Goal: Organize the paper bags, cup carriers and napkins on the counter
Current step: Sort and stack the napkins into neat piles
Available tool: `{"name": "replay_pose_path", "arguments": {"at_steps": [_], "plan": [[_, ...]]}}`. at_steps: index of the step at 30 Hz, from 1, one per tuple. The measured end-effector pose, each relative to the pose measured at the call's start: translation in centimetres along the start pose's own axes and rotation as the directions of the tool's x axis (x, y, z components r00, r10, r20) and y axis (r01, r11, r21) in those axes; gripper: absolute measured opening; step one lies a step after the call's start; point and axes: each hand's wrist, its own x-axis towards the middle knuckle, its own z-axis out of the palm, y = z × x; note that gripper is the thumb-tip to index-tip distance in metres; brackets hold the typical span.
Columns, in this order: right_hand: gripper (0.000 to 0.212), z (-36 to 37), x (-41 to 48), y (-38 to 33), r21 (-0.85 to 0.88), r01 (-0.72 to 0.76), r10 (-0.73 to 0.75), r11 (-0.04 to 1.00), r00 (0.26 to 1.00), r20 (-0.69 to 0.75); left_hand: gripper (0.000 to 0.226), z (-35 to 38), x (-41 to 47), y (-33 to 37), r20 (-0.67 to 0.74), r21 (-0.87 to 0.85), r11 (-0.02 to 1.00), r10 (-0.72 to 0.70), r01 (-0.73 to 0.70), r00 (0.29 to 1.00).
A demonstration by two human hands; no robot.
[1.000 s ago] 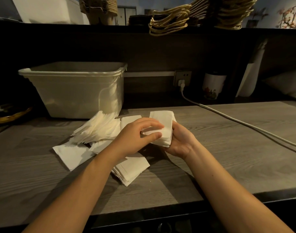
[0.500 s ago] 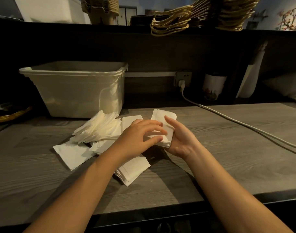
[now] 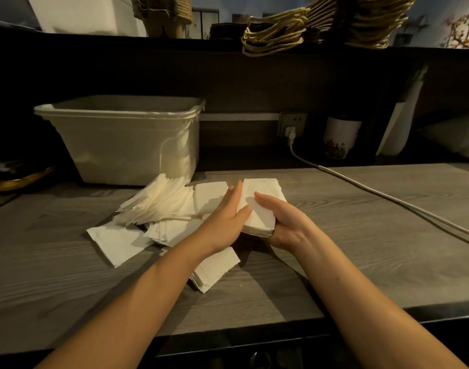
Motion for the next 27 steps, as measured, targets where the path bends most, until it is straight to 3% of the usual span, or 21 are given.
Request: {"name": "replay_pose_path", "arguments": {"at_steps": [4, 7, 12, 19, 27], "plan": [[0.043, -0.1, 0.1, -0.1, 0.031, 0.000, 0.000, 1.000, 1.000, 0.004, 0.057, -1.1, 0.7, -0.5, -0.094, -0.004, 0.998, 0.059, -0.060, 0.994], [0.033, -0.1, -0.2, -0.4, 0.092, 0.009, -0.016, 0.996, 0.997, 0.073, 0.053, -3.1, 1.4, -2.0, -0.233, 0.154, 0.983, 0.129, -0.095, 0.964], [0.036, -0.3, -0.4, -0.9, 0.185, 0.031, -0.038, 0.982, 0.999, 0.032, 0.046, -3.8, 1.6, -3.6, -0.086, 0.525, 0.850, 0.098, -0.038, 0.991], [0.039, -0.7, -0.3, -1.0, 0.203, 0.044, -0.049, 0.978, 0.999, 0.018, 0.038, -3.9, 2.1, -4.3, -0.198, 0.458, 0.888, 0.142, -0.036, 0.970], [0.029, -0.6, -0.7, -1.2, 0.204, 0.044, -0.056, 0.978, 0.997, 0.053, 0.038, -4.4, 2.1, -4.3, -0.123, 0.488, 0.868, 0.169, -0.088, 0.978]]}}
